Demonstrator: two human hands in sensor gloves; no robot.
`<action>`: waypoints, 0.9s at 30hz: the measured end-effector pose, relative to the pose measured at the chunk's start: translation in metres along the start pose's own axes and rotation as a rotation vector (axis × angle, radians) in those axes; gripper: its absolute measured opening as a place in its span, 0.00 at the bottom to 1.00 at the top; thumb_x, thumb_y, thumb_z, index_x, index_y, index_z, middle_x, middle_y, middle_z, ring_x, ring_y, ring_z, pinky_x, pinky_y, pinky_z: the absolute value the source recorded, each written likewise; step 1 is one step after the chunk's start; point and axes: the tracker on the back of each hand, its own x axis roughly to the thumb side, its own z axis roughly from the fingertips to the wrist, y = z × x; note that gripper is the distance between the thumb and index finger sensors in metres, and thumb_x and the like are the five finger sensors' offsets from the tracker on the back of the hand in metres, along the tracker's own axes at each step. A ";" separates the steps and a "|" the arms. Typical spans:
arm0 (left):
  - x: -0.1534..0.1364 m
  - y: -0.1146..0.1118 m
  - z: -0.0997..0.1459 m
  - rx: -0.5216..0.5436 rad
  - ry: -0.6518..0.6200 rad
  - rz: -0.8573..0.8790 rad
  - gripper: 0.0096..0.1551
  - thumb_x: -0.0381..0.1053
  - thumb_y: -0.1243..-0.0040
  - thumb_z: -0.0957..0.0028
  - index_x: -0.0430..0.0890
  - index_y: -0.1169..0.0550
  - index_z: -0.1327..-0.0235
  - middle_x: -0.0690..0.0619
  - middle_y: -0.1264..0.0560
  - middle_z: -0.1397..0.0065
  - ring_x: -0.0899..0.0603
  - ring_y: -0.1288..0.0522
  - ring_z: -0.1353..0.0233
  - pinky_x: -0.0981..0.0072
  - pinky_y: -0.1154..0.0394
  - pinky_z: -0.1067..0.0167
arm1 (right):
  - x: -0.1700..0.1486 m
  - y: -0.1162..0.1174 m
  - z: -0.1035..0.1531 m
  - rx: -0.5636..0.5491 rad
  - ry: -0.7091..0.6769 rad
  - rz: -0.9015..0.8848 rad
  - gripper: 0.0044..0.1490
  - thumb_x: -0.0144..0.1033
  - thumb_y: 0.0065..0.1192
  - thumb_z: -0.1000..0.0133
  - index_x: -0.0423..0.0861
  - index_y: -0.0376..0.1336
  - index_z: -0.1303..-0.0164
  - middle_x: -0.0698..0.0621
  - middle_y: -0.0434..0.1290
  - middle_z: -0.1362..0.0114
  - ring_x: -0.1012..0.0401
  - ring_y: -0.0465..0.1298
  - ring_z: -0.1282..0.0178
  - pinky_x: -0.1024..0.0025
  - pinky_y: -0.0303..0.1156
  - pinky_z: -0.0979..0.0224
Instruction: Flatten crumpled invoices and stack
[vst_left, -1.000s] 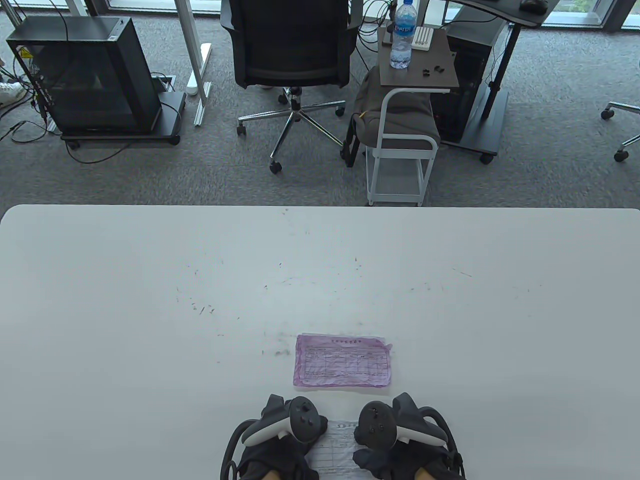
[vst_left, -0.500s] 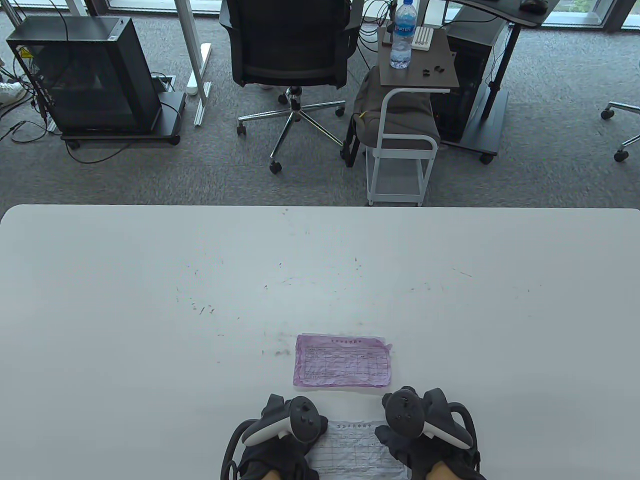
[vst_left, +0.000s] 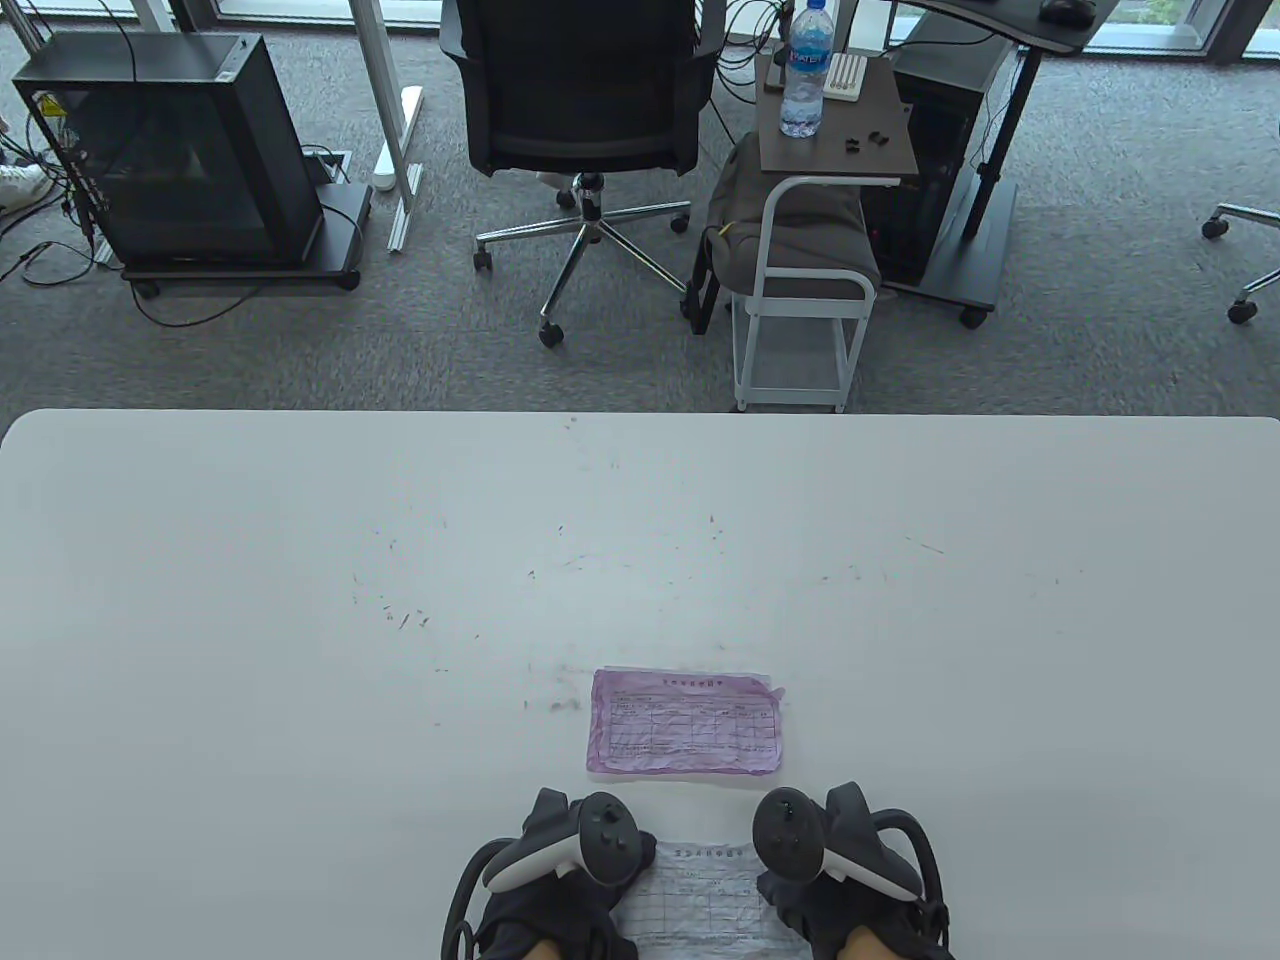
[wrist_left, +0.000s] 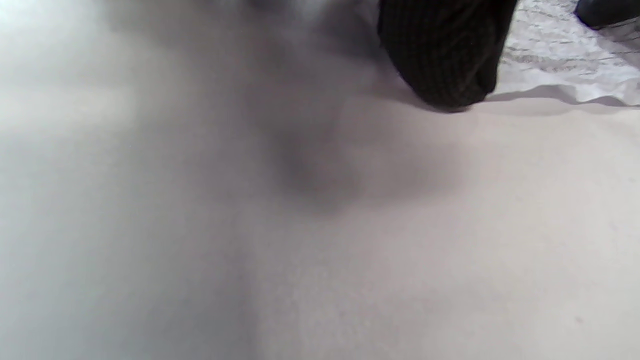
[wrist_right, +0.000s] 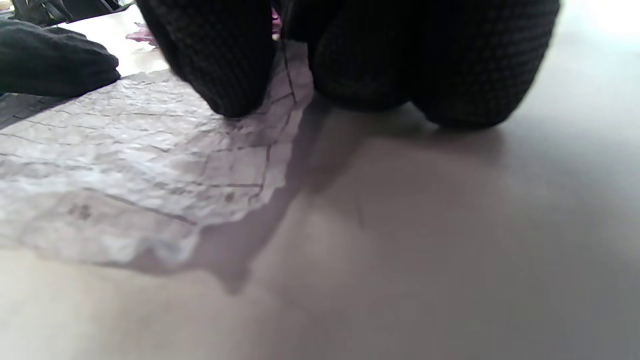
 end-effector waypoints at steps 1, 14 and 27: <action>0.000 0.000 0.000 0.000 0.000 -0.001 0.54 0.55 0.33 0.46 0.61 0.59 0.24 0.41 0.78 0.26 0.20 0.78 0.30 0.23 0.63 0.37 | 0.000 0.000 0.000 -0.012 -0.006 0.002 0.44 0.39 0.69 0.43 0.34 0.51 0.26 0.47 0.72 0.44 0.56 0.76 0.53 0.57 0.80 0.51; 0.000 0.000 0.000 0.003 -0.003 0.002 0.54 0.55 0.33 0.46 0.61 0.59 0.24 0.41 0.78 0.26 0.20 0.78 0.30 0.23 0.63 0.37 | -0.009 -0.010 0.005 0.028 -0.158 -0.417 0.34 0.41 0.64 0.39 0.41 0.55 0.29 0.22 0.56 0.23 0.36 0.68 0.34 0.45 0.75 0.41; 0.000 0.000 -0.001 0.003 -0.003 0.000 0.54 0.55 0.33 0.46 0.61 0.59 0.24 0.41 0.78 0.26 0.20 0.78 0.30 0.23 0.63 0.37 | -0.006 -0.002 -0.001 0.029 -0.016 -0.432 0.30 0.41 0.71 0.43 0.44 0.63 0.34 0.48 0.74 0.45 0.56 0.77 0.55 0.57 0.80 0.51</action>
